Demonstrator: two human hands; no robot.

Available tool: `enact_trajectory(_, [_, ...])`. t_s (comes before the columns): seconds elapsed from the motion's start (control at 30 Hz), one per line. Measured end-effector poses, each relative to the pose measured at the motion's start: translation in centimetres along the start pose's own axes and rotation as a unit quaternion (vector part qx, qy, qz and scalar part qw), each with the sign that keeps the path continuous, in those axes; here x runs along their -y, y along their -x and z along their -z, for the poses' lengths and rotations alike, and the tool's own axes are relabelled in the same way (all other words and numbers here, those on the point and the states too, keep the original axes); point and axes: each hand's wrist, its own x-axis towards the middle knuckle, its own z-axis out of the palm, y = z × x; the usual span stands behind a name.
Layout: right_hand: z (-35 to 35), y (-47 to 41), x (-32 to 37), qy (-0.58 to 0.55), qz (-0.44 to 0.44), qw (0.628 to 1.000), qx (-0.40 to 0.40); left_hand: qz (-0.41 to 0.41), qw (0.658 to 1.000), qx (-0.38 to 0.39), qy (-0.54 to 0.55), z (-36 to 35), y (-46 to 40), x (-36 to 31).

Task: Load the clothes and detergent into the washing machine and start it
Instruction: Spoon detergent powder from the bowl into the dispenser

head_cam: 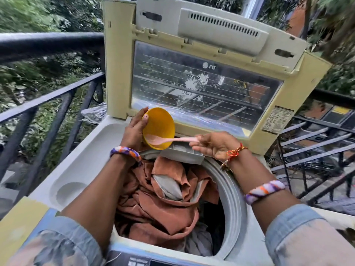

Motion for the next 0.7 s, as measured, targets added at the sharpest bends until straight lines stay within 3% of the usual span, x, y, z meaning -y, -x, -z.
enact_trajectory(0.13, [0.5,-0.6,-2.5,-0.112,-0.09,0.989,0.034,0.021,1.0,0.008,-0.013,-0.3,-0.1,0.3])
enact_trajectory(0.33, [1.3,-1.1,-2.9,-0.169,-0.068,0.983,-0.008,0.037,0.998,-0.004,-0.043,0.6,-1.4,1.0])
enact_trajectory(0.7, [4.5,-0.3,0.7,0.022,0.109,0.98,-0.167,0.062,0.994,-0.089,-0.003,1.2,-2.4,1.2])
